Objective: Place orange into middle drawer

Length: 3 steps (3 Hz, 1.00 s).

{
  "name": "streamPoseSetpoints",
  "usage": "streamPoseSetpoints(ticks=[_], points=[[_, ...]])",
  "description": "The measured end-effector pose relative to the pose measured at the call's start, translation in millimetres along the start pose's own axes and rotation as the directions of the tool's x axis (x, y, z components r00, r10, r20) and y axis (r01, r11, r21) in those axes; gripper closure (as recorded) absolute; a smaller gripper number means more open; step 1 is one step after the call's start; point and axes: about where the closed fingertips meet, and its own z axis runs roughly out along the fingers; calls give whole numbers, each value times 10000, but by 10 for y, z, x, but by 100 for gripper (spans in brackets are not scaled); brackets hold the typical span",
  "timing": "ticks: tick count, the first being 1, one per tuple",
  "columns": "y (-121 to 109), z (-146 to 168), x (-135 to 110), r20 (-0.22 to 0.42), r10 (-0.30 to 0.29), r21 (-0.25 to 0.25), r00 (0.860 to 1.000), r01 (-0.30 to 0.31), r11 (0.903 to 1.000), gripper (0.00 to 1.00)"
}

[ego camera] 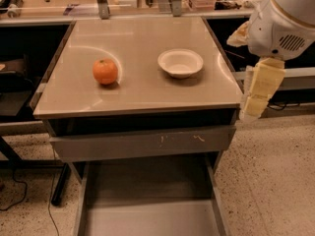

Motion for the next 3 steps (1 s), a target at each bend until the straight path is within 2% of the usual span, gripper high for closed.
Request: streamPoseSetpoints(ticks=[1,2,3], points=[[10,5,-9,-17,-86,-62,10000,86,9999,0],[-21,117,-105,537,27,-18,9986,-26,10000,0],[-111,367,-599,2287,216,-94,9733,-200,9998,0]])
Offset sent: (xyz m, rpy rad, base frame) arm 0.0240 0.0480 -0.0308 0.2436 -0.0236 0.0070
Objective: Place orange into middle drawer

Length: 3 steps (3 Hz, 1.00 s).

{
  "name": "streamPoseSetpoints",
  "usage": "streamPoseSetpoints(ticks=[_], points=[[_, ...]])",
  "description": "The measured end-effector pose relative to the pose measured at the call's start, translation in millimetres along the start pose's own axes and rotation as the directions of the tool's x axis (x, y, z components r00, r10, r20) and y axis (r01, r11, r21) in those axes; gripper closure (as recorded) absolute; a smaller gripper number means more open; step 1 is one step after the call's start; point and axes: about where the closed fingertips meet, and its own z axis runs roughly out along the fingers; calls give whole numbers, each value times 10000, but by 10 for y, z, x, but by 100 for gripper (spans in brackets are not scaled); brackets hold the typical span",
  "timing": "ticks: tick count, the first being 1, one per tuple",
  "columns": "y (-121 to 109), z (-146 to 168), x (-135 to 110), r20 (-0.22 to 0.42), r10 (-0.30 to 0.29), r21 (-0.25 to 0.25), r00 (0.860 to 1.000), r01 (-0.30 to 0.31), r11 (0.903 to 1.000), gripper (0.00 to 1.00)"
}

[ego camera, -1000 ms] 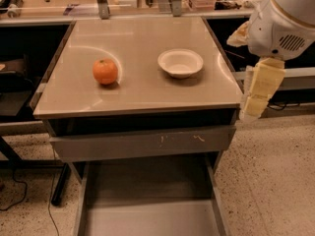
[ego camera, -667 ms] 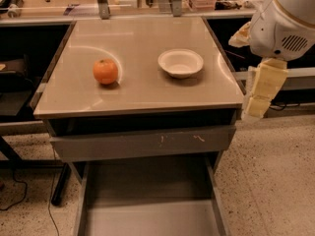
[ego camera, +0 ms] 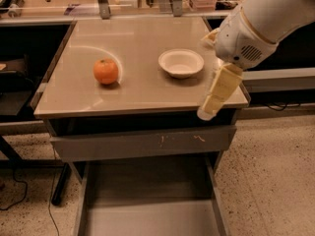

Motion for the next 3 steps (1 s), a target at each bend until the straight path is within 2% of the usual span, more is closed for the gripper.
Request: streamPoseSetpoints(ticks=[1,2,3], points=[[-78,213,-449,1540,-144,-253,9880,185,9995,0],[37,294,-854,2128,-1250,-589,9691,1404,9883,0],[55,299,-871,2132,-1394,-616,9670,1557,9859,0]])
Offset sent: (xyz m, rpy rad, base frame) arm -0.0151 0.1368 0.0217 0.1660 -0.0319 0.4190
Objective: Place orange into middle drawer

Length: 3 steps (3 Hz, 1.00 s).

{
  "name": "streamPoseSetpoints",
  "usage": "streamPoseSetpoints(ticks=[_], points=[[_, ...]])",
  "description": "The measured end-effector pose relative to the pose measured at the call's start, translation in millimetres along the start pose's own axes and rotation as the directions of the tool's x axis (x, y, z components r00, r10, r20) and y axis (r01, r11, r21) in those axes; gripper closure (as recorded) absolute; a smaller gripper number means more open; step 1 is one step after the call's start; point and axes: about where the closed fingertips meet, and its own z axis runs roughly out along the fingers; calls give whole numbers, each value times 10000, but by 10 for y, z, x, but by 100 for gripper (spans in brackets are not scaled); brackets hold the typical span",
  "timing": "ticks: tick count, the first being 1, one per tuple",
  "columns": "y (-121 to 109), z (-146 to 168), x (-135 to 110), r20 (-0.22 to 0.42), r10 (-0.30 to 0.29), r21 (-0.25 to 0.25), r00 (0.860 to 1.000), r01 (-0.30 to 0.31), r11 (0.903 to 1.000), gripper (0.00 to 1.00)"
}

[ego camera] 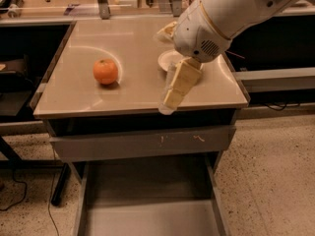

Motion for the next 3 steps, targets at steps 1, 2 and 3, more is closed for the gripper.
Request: streamPoseSetpoints(ticks=[1,2,3], points=[[-120,200,49,151,203,283,9997,-207,9994,0],[-552,501,281,290,1202,1091,9923,-1226,9864,0],[-1042,766,456,248,2049,1791,9785,-2060,9620,0]])
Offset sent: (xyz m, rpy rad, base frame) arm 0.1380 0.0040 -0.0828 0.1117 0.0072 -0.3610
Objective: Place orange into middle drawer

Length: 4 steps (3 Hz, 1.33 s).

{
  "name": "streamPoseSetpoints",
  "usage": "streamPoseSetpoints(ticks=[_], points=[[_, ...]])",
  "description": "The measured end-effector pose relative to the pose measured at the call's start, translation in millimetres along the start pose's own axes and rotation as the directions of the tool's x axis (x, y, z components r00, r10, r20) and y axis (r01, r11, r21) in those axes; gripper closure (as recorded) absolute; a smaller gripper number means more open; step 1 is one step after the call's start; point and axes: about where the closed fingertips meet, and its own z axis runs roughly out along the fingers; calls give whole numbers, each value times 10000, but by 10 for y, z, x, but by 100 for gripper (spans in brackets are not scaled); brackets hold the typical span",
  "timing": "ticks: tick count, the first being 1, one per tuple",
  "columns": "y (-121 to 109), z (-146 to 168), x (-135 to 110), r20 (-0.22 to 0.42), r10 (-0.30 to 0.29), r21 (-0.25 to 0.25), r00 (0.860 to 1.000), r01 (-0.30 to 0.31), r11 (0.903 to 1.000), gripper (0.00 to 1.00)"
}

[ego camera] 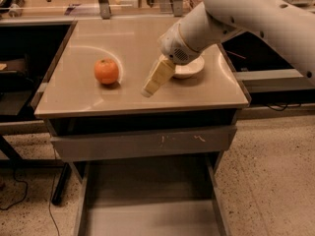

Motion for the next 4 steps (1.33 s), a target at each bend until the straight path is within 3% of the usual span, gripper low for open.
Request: streamPoseSetpoints(ticks=[1,2,3,4], points=[[1,0,0,1,-3,-2,10000,3,10000,0],[-152,209,-139,485,-42,275,9988,29,9996,0],[-441,721,-586,1471,-449,216,9881,422,9989,0],[-445,737,-604,1498,-459,203,9877,434,9989,0]])
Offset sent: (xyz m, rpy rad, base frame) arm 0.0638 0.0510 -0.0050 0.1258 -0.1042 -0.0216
